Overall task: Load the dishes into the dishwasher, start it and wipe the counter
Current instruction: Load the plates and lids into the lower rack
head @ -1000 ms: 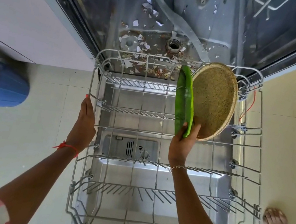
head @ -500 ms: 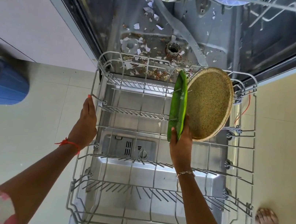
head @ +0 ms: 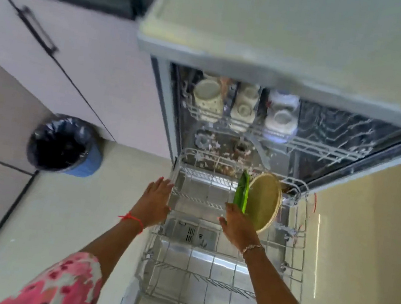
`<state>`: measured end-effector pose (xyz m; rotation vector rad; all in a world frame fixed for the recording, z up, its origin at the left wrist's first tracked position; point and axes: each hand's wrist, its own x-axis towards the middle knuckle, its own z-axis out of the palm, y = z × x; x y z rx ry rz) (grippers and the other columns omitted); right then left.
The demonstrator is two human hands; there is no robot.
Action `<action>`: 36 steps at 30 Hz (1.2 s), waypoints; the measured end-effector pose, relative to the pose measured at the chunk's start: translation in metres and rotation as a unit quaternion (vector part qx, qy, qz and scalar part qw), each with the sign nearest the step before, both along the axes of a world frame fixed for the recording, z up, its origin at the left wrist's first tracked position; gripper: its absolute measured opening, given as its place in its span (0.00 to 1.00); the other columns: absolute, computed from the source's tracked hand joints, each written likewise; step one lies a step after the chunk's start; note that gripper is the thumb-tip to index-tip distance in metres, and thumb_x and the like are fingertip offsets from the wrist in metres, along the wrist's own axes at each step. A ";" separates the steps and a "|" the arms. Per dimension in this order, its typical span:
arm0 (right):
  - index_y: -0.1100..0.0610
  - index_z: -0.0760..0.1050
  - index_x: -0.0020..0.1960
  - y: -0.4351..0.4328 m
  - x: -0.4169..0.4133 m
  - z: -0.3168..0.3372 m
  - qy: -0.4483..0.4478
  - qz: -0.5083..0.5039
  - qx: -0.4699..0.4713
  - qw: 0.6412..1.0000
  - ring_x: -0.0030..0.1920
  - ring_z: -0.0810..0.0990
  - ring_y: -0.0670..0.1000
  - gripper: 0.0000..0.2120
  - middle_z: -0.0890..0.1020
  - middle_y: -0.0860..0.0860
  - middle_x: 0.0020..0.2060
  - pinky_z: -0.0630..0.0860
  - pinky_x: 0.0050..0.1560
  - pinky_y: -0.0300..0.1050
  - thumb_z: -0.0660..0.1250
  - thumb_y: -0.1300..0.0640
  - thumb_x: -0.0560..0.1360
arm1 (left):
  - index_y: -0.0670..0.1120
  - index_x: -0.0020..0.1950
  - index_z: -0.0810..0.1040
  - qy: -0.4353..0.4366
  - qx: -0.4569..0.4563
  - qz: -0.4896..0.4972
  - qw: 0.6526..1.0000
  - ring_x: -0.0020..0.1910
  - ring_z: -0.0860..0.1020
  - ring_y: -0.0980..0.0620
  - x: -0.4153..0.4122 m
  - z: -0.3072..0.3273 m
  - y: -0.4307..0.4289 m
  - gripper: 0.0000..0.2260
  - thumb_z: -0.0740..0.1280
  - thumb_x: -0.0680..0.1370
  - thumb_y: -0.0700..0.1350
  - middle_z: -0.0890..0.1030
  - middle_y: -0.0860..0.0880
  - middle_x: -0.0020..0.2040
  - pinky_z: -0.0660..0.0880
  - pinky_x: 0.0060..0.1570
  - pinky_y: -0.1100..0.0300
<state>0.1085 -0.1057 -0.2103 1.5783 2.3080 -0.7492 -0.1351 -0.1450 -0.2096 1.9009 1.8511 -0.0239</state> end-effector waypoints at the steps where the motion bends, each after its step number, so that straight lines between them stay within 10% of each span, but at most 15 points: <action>1: 0.61 0.59 0.72 -0.001 -0.008 0.024 -0.017 0.020 -0.017 0.999 0.65 0.71 0.56 0.22 0.68 0.57 0.67 0.70 0.60 0.47 0.51 0.51 0.82 | 0.40 0.75 0.55 0.006 -0.002 0.001 1.000 0.76 0.50 0.43 -0.001 0.024 -0.007 0.28 0.62 0.78 0.44 0.55 0.42 0.76 0.48 0.74 0.50; 13: 0.62 0.72 0.58 -0.050 -0.135 0.242 -0.005 0.125 0.013 0.992 0.53 0.78 0.60 0.14 0.78 0.60 0.53 0.76 0.52 0.53 0.53 0.56 0.81 | 0.42 0.73 0.59 0.036 0.048 0.069 0.996 0.74 0.56 0.48 -0.075 0.210 -0.104 0.24 0.58 0.78 0.45 0.60 0.45 0.74 0.51 0.73 0.55; 23: 0.62 0.72 0.50 -0.037 -0.285 0.270 0.090 0.113 0.046 0.988 0.51 0.77 0.60 0.15 0.78 0.61 0.51 0.71 0.50 0.49 0.52 0.53 0.81 | 0.37 0.54 0.76 -0.020 0.101 0.094 0.990 0.57 0.73 0.41 -0.235 0.244 -0.080 0.13 0.58 0.75 0.43 0.76 0.40 0.56 0.68 0.61 0.52; 36: 0.59 0.67 0.34 0.093 -0.416 0.338 0.238 -0.044 0.157 0.957 0.31 0.68 0.51 0.17 0.71 0.53 0.29 0.65 0.37 0.44 0.57 0.55 0.80 | 0.37 0.59 0.74 -0.065 0.221 0.108 0.967 0.63 0.70 0.45 -0.402 0.302 0.059 0.12 0.62 0.77 0.38 0.74 0.41 0.61 0.64 0.65 0.57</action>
